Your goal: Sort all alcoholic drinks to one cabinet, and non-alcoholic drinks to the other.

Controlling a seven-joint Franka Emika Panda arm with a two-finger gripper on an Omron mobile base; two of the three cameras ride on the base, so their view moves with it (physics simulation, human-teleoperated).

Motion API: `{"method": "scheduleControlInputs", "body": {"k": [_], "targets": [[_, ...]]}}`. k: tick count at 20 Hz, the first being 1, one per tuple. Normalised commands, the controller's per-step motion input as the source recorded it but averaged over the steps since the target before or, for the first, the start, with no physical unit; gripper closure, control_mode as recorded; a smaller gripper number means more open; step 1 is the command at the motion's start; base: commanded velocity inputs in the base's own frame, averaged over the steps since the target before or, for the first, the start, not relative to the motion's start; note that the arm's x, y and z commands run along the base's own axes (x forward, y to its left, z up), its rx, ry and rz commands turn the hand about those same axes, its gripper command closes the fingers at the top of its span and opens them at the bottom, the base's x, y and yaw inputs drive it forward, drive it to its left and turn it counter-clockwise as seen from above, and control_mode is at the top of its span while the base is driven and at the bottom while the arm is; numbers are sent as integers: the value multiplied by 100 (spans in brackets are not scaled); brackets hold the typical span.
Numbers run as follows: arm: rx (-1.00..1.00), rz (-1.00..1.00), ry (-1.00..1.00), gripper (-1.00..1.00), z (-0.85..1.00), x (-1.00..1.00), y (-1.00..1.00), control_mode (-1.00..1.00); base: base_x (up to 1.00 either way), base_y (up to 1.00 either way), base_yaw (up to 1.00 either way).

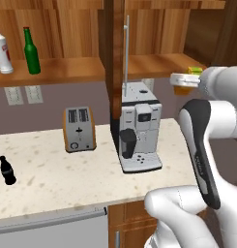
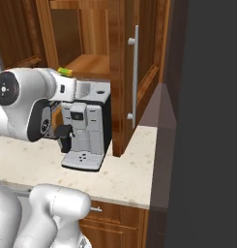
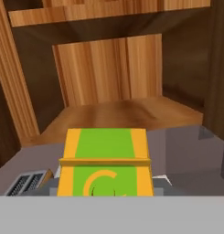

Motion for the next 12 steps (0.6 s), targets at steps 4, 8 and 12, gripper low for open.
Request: {"method": "scheduleControlInputs", "body": {"k": [4, 8, 12], "targets": [[0, 0, 1, 100, 69, 22, 0, -100, 0, 0, 0], [0, 0, 6, 100, 24, 49, -1, -100, 0, 0, 0], [0, 1, 8, 100, 0, 71, -1, -100, 0, 0, 0]]}}
